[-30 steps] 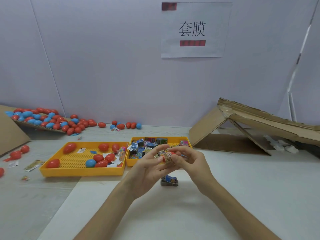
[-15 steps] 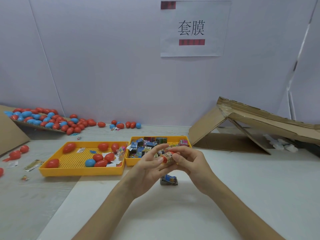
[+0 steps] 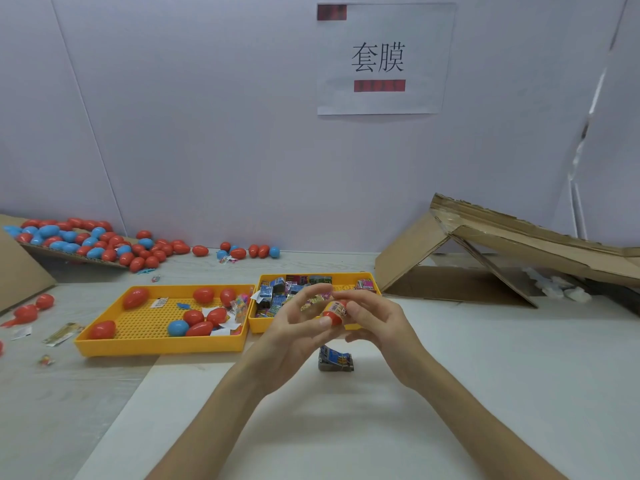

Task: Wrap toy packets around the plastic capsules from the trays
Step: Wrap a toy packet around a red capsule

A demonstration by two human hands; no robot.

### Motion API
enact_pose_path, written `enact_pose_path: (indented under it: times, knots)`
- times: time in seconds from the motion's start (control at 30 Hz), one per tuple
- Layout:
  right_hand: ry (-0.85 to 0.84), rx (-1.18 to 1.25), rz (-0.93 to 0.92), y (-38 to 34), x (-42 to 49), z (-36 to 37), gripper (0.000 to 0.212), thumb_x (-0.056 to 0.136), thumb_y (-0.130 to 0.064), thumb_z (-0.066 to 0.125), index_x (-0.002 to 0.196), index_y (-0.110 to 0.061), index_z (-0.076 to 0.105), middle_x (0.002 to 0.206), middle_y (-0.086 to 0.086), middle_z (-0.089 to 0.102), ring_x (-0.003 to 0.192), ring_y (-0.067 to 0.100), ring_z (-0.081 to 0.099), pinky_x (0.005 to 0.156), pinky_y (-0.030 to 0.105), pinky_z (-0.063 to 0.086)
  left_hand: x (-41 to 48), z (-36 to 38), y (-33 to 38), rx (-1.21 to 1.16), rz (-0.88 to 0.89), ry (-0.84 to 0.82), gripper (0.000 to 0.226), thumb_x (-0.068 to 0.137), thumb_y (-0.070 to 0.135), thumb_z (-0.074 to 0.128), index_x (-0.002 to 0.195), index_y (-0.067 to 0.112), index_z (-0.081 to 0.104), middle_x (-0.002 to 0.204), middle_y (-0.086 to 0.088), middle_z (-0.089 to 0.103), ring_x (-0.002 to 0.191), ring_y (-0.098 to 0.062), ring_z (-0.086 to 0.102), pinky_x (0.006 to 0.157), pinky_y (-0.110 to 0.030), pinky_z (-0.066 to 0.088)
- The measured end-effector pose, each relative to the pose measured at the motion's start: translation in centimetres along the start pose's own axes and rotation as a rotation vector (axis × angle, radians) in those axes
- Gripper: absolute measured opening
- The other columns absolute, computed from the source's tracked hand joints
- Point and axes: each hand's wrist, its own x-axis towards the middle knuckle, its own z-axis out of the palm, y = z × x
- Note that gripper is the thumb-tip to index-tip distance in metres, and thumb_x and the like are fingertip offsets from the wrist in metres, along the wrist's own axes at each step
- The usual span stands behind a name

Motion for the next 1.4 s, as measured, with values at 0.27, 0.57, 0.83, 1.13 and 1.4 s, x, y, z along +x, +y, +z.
enact_pose_path:
  times: [0.27,0.57,0.83,1.13,1.4]
  knots:
    - [0.017,-0.07,0.0,0.24,0.01,-0.06,0.034,0.086,-0.034,0.066,0.109,-0.01,0.073,0.096,-0.004,0.074,0.091,0.017,0.071,0.069,0.026,0.055,0.13,0.11,-0.3,0.187,-0.021,0.055,0.06,0.076,0.005,0.074,0.133,0.015,0.057,0.126,-0.012,0.067,0.116,-0.033,0.066,0.09,-0.034,0.056]
    - [-0.035,0.018,0.03,0.62,0.32,-0.54,0.027,0.082,-0.031,0.073,0.092,-0.006,0.069,0.094,0.011,0.069,0.088,0.027,0.067,0.083,0.043,0.057,0.22,0.03,-0.44,0.212,-0.061,0.048,0.066,0.071,0.002,0.076,0.133,0.015,0.057,0.122,-0.013,0.069,0.114,-0.033,0.067,0.093,-0.037,0.056]
    - [-0.021,0.074,0.015,0.51,0.43,-0.5,0.029,0.085,-0.027,0.069,0.093,0.001,0.068,0.1,0.018,0.067,0.093,0.032,0.067,0.085,0.05,0.058,0.18,0.0,-0.27,0.15,-0.066,0.019,0.061,0.075,0.0,0.072,0.133,0.012,0.056,0.124,-0.013,0.07,0.116,-0.032,0.067,0.09,-0.032,0.056]
    - [0.023,0.015,-0.028,0.19,0.14,-0.04,0.024,0.082,-0.028,0.074,0.103,-0.017,0.072,0.106,0.006,0.072,0.096,0.024,0.071,0.075,0.033,0.058,0.08,-0.37,-0.12,-0.117,-0.045,-0.02,0.04,0.092,0.012,0.062,0.132,0.008,0.057,0.13,-0.025,0.062,0.125,-0.041,0.059,0.098,-0.04,0.054]
    - [0.11,-0.174,-0.126,0.33,-0.07,-0.06,0.013,0.085,-0.017,0.079,0.088,-0.028,0.073,0.09,-0.007,0.074,0.082,0.01,0.069,0.069,0.024,0.055,0.12,-0.35,-0.2,-0.043,-0.068,0.027,0.045,0.096,0.022,0.06,0.136,0.003,0.052,0.134,-0.024,0.061,0.125,-0.039,0.06,0.1,-0.04,0.054]
